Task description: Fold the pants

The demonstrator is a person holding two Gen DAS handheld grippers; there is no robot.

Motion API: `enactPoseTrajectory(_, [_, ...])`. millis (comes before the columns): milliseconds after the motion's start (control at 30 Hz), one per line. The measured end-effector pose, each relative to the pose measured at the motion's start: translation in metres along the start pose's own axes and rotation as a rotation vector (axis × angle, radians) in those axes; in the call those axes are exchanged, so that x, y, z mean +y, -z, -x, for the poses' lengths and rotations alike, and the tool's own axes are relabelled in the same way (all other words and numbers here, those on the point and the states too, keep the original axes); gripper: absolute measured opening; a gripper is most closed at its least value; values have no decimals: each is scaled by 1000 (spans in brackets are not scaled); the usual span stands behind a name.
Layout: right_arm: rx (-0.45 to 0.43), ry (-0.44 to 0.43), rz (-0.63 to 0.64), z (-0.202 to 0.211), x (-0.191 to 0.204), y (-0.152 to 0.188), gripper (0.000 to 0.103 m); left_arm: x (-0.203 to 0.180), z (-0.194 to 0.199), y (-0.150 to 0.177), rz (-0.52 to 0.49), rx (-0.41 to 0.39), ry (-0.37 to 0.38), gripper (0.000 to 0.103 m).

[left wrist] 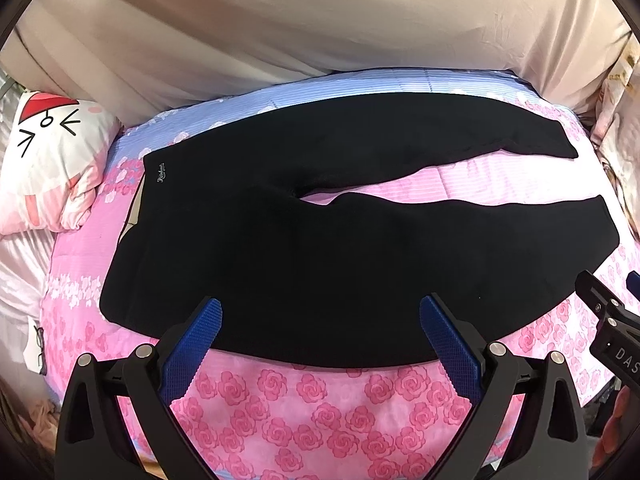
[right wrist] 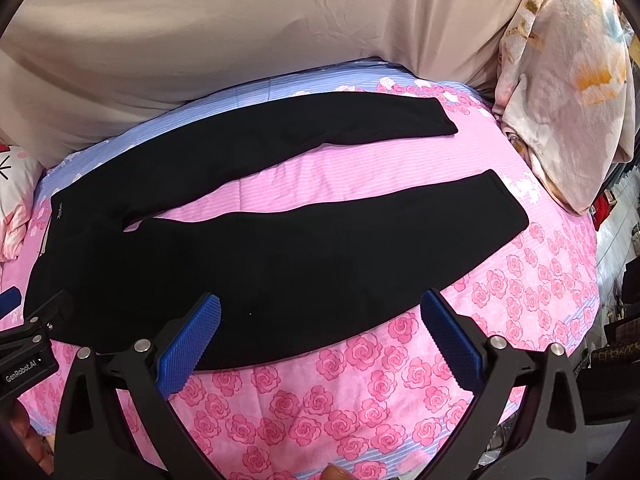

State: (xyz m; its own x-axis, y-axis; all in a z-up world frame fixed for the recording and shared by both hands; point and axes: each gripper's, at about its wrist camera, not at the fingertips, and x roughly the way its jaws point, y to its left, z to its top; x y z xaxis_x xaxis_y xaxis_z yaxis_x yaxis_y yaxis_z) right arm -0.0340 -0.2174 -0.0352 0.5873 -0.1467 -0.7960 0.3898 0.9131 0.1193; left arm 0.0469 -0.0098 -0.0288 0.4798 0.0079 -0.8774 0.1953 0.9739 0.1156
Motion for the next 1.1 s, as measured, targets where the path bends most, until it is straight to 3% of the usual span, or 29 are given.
enactPoseTrajectory(133, [36, -29, -10, -13, -9, -2, 98, 6, -3, -2, -1, -4, -12, 98])
enactPoseTrajectory(333, [-35, 80, 13, -21, -50, -27, 98, 14, -15, -6, -67, -45, -48, 98])
enactPoseTrajectory(467, [-66, 103, -21, -54, -113, -80, 98, 9, -29, -18, -65, -39, -87, 98])
enactPoseTrajectory(567, [-53, 104, 1, -96, -158, -125, 98, 0, -36, -29, 10, -8, -116, 98])
enactPoseTrajectory(667, [-35, 53, 10, -143, -195, -166, 98, -11, -42, -38, 125, 22, -128, 98])
enactPoseTrajectory(767, [-3, 18, 42, -197, -224, -208, 97, -21, -45, -42, 180, 31, -172, 98])
enactPoseTrajectory(800, [9, -6, 56, -216, -231, -221, 96, -23, -46, -43, 190, 34, -188, 98])
enactPoseTrajectory(867, [55, -50, 59, -250, -243, -242, 72, -28, -48, -44, 210, 45, -219, 98])
enactPoseTrajectory(900, [74, -67, 54, -260, -248, -246, 68, -30, -49, -43, 215, 52, -230, 98])
enactPoseTrajectory(1100, [123, -129, 54, -304, -260, -266, 68, -38, -57, -42, 249, 96, -288, 98])
